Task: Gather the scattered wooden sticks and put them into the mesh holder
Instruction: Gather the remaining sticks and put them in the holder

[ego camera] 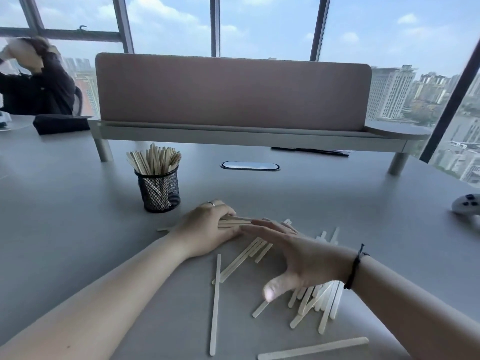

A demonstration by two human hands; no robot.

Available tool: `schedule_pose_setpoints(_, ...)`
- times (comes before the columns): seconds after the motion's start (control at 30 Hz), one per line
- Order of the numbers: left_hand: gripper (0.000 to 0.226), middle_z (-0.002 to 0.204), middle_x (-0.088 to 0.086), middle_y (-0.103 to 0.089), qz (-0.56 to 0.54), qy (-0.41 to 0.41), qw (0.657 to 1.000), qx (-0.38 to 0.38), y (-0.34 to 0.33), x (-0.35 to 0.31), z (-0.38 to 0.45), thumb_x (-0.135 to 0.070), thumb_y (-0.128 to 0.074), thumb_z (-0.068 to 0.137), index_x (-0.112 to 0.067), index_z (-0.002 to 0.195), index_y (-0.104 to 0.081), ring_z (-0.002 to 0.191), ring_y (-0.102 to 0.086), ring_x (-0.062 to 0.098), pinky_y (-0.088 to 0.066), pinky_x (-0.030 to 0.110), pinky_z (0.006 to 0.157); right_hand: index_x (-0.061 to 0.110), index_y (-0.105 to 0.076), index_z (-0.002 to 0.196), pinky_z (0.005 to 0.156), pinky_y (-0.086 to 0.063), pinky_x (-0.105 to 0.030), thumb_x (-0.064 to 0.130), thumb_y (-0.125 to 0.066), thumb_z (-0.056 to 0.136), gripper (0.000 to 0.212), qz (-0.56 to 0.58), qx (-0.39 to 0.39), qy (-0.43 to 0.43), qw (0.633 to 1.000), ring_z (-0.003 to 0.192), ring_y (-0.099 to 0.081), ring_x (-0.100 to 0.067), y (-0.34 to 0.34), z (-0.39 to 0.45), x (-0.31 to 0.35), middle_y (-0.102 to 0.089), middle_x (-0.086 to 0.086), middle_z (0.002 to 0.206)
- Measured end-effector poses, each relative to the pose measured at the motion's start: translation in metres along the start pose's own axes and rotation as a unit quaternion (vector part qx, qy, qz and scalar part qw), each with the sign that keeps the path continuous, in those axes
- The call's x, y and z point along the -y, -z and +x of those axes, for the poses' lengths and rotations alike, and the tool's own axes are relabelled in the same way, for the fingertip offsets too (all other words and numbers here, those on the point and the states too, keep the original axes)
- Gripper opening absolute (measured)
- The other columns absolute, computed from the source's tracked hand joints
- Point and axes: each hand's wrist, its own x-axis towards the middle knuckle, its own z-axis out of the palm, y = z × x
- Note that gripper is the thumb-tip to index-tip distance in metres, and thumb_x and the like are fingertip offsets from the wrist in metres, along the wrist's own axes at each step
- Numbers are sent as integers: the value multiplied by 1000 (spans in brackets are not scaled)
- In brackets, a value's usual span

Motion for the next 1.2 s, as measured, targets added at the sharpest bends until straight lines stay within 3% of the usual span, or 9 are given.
schedule_pose_setpoints(0.17,67,113,-9,-64,-40,-12,999,-7,0,-1,-5,-72,-50,69,-27,116,-67,106,-60,11,-48,33,92,52,-25,149,123,-9,-41,75,-64,73,88,-89,-72,69,991,149,1,0,-21,9,14,-12,12,164)
schedule_pose_setpoints(0.37,45,117,1,-68,-45,-38,998,3,2,-1,-15,-14,-63,80,-17,125,-66,109,-61,18,-42,23,91,56,-50,134,120,-7,-56,71,-42,89,48,-97,-38,113,988,152,6,-6,-34,23,22,-8,8,166)
schedule_pose_setpoints(0.53,34,113,-3,-70,-68,-42,997,-15,2,-9,-20,-34,-66,91,-21,123,-67,107,-62,16,-42,23,91,59,-51,131,121,-10,-53,76,-38,85,51,-57,-67,34,996,152,-6,-8,-25,18,0,-13,15,165)
schedule_pose_setpoints(0.67,70,127,-9,-62,-50,-49,996,54,0,-21,-26,-70,-56,81,-27,137,-56,117,-55,11,-39,25,99,57,-49,134,121,-17,-47,75,-39,82,56,-50,-78,-18,995,151,-16,-10,-22,8,-11,-23,13,163)
schedule_pose_setpoints(0.77,86,141,-16,-48,-47,-64,989,128,0,-30,-31,-81,-49,77,-30,146,-42,130,-43,5,-35,29,110,41,-64,128,114,-32,-40,61,-59,84,48,-19,-118,29,992,141,-39,-9,-19,2,-9,-47,8,151)
schedule_pose_setpoints(0.9,84,134,-21,-48,-83,-71,979,171,7,-41,-36,-84,-53,73,-38,143,-43,125,-45,-5,-36,27,110,46,-43,142,115,-34,-39,78,-70,61,91,70,-44,21,996,137,-40,1,3,-15,-4,-45,21,147)
schedule_pose_setpoints(1.0,98,143,-26,-41,-82,-80,973,199,9,-51,-42,-92,-51,63,-41,146,-37,133,-37,-9,-31,26,114,61,-4,147,123,-11,-48,85,-72,41,128,6,81,-26,996,152,1,-5,14,-32,-6,-5,21,164)
schedule_pose_setpoints(1.1,132,161,-25,-17,-46,-82,970,226,6,-63,-47,-98,-53,48,-36,157,-13,144,-16,-10,-19,24,119,61,17,144,122,3,-49,84,-73,33,145,-89,140,-48,985,147,26,-5,7,-42,-9,19,24,161)
schedule_pose_setpoints(1.2,146,163,-26,-1,-13,-98,964,245,2,-75,-52,-94,-61,42,-34,158,4,146,-1,-11,-10,22,121,53,15,149,122,5,-50,88,-71,33,148,-119,118,-28,985,148,23,-7,-1,-39,-14,18,24,162)
